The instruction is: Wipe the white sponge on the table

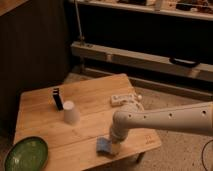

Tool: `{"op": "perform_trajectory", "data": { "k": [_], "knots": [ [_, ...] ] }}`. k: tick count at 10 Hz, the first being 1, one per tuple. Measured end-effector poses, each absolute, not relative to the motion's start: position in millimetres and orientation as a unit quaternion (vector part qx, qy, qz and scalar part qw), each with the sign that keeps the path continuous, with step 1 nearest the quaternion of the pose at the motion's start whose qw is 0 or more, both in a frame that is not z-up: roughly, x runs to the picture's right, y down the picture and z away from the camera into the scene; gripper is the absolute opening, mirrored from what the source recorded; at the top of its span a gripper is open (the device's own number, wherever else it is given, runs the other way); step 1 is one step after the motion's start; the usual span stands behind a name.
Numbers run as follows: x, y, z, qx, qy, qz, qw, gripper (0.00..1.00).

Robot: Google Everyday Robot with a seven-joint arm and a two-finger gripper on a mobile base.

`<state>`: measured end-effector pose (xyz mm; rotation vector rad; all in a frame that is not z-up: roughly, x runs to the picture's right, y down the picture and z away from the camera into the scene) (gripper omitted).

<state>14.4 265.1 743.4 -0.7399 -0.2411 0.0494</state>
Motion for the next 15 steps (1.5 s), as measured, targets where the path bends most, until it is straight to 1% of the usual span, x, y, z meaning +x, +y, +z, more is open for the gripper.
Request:
{"op": "perform_trajectory", "data": {
  "k": [5, 9, 15],
  "knots": [
    [-71, 259, 752, -0.357, -0.165, -0.02, 0.919, 0.13],
    [-77, 244, 780, -0.351, -0.165, -0.007, 0.922, 0.13],
    [-86, 192, 816, -0.329, -0.159, 0.011, 0.931, 0.13]
  ]
}}
